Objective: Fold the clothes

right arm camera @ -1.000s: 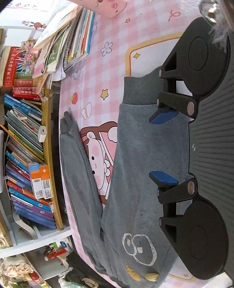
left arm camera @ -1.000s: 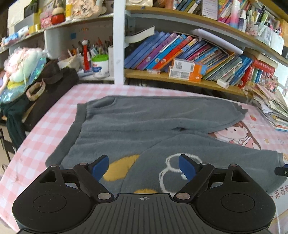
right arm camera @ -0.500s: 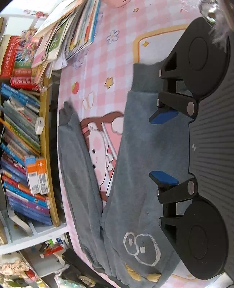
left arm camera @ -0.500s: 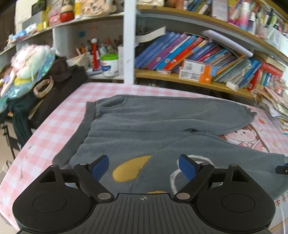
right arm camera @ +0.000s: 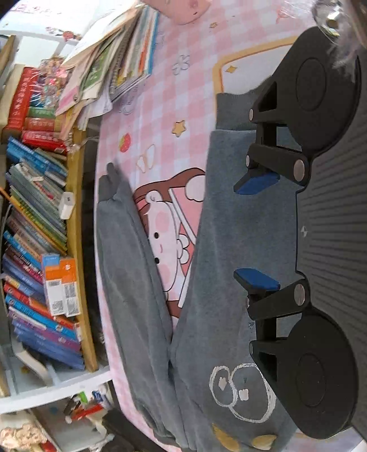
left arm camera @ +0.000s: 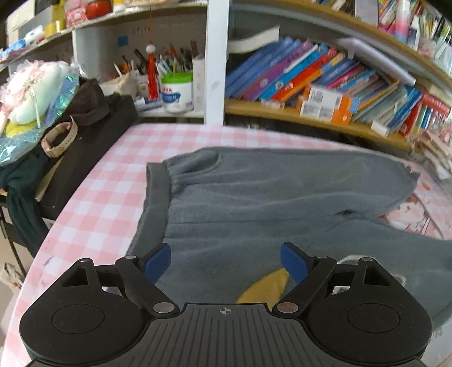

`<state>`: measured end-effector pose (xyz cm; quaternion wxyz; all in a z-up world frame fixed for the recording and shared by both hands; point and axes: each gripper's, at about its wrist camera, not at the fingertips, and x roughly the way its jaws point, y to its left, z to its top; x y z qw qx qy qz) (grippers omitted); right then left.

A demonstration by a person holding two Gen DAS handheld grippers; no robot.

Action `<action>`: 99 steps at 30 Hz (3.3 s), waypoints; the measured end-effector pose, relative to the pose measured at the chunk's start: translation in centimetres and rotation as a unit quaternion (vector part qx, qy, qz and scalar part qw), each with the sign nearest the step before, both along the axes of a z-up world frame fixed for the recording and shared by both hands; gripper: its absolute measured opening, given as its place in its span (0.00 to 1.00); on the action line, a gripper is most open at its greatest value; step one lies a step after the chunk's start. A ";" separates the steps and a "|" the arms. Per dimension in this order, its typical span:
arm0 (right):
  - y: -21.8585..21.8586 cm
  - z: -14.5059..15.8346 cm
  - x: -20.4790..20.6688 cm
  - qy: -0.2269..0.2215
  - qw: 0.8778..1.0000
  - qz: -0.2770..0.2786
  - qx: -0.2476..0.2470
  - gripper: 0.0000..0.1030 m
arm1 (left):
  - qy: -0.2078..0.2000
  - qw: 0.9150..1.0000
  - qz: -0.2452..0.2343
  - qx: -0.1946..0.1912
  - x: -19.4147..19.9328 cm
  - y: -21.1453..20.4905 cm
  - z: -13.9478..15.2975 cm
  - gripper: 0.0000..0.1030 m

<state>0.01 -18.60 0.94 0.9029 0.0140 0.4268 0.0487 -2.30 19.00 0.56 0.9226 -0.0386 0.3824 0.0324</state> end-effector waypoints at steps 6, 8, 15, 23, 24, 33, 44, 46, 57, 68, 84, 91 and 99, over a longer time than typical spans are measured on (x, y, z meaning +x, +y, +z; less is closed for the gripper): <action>0.7 1.2 2.1 -0.001 0.999 0.043 -0.002 0.59 | 0.011 1.000 -0.025 0.010 2.1 1.6 0.5 0.85; 0.9 1.8 3.3 -0.008 0.998 0.057 -0.015 0.59 | 0.004 0.999 -0.030 0.017 3.0 2.0 1.0 0.85; 0.8 6.0 7.2 -0.036 0.996 0.081 -0.032 0.61 | -0.015 1.000 -0.024 0.011 6.1 3.0 3.9 0.85; 1.3 9.7 10.0 -0.021 0.985 0.161 -0.060 0.65 | 0.000 0.997 -0.067 0.024 9.1 1.8 6.7 0.85; 1.4 9.7 10.4 -0.021 0.982 0.176 -0.069 0.66 | -0.002 0.997 -0.072 0.030 9.3 1.6 6.8 0.85; 1.1 8.3 15.9 -0.003 0.971 0.219 -0.094 0.66 | 0.011 0.993 -0.099 0.059 11.8 1.0 6.0 0.85; 0.6 6.5 24.7 0.024 0.961 0.255 -0.110 0.66 | 0.024 0.991 -0.114 0.068 16.6 3.2 4.7 0.85; 0.9 5.9 26.1 0.029 0.956 0.267 -0.115 0.67 | 0.029 0.989 -0.122 0.073 17.8 3.5 4.0 0.85; 2.3 2.0 31.2 0.057 0.943 0.297 -0.137 0.69 | 0.058 0.984 -0.148 0.083 22.7 4.2 0.0 0.85; 2.1 -0.7 34.5 0.079 0.941 0.294 -0.149 0.70 | 0.074 0.979 -0.170 0.085 24.9 4.1 -2.9 0.85; 1.4 -3.3 37.0 0.101 0.939 0.298 -0.141 0.67 | 0.102 0.975 -0.176 0.085 26.1 4.6 -5.3 0.83; 0.0 -3.5 37.7 0.117 0.948 0.280 -0.099 0.67 | 0.106 0.976 -0.181 0.053 26.6 5.5 -6.0 0.83; -0.7 -3.6 37.6 0.124 0.951 0.274 -0.071 0.61 | 0.115 0.979 -0.166 0.016 26.9 6.2 -6.3 0.82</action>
